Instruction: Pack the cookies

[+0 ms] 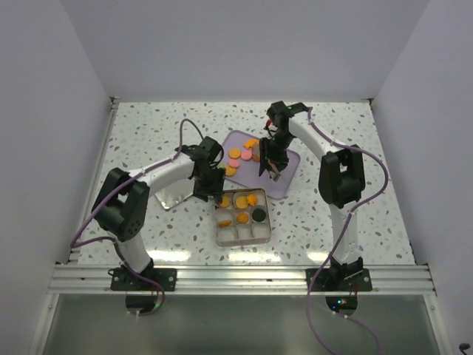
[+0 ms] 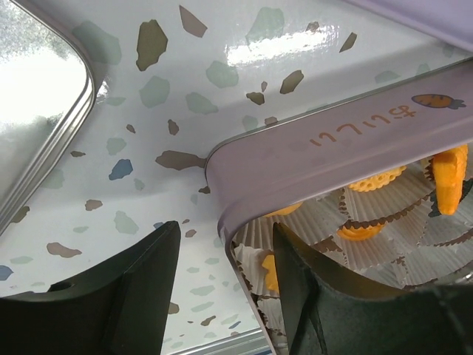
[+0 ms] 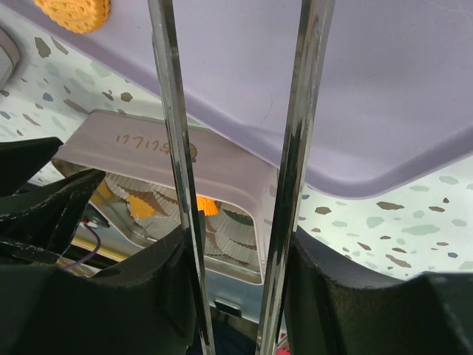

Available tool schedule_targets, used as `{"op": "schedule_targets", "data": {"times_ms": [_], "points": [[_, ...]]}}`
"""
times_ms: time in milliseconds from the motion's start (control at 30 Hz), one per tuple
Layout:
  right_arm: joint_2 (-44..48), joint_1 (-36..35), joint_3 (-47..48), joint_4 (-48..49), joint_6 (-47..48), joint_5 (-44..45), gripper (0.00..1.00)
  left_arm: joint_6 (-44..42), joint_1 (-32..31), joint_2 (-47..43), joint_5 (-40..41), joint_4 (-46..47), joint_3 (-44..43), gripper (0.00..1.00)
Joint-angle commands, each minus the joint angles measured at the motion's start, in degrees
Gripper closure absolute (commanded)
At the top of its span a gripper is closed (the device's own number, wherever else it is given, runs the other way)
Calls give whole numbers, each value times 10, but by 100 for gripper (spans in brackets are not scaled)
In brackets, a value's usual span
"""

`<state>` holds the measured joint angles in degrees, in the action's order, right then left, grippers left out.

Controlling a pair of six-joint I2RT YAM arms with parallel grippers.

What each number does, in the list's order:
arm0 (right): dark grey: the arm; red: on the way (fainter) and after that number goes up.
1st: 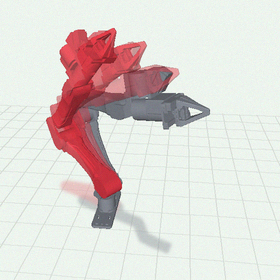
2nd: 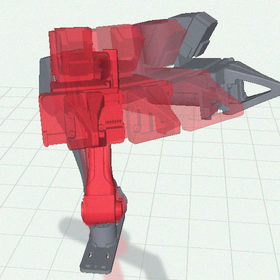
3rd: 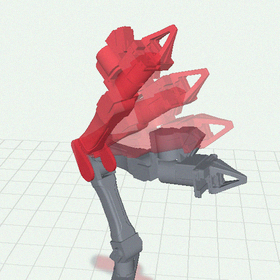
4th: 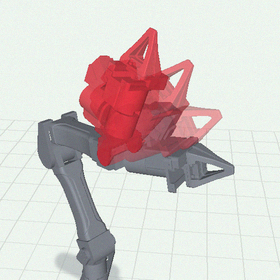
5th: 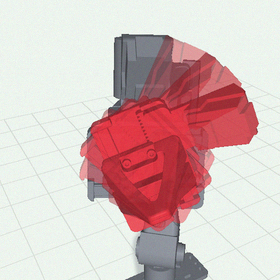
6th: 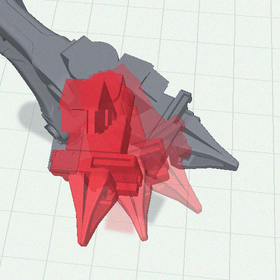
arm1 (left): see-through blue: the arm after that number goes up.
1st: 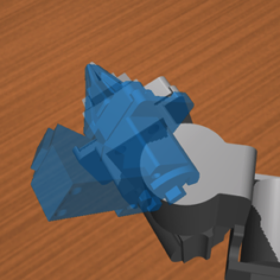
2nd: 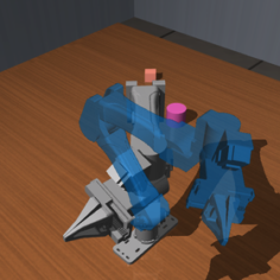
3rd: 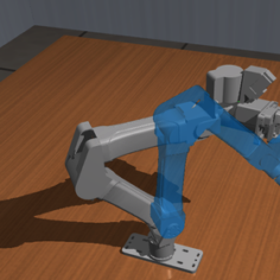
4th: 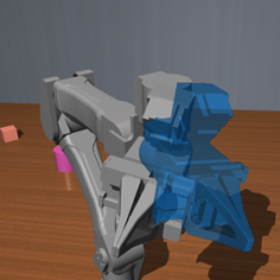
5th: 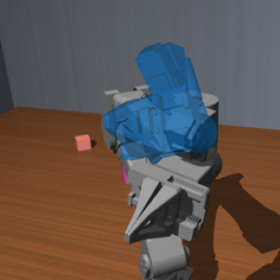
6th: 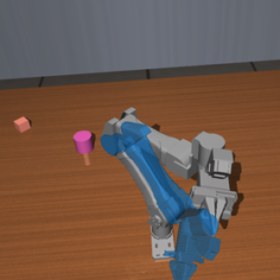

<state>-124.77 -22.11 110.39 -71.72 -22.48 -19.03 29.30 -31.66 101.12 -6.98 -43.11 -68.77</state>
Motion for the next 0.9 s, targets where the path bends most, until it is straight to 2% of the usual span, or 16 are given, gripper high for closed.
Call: {"op": "schedule_targets", "data": {"times_ms": [0, 433, 867], "points": [[6, 0, 21, -8, -5, -10, 55, -18, 11, -25, -12, -7, -22, 42], [84, -18, -130, 21, -2, -24, 55, -8, 18, -36, -29, 12, 0, 43], [81, -21, -126, 35, -9, -40, 54, -7, 17, -51, -28, 10, 11, 44]]}}
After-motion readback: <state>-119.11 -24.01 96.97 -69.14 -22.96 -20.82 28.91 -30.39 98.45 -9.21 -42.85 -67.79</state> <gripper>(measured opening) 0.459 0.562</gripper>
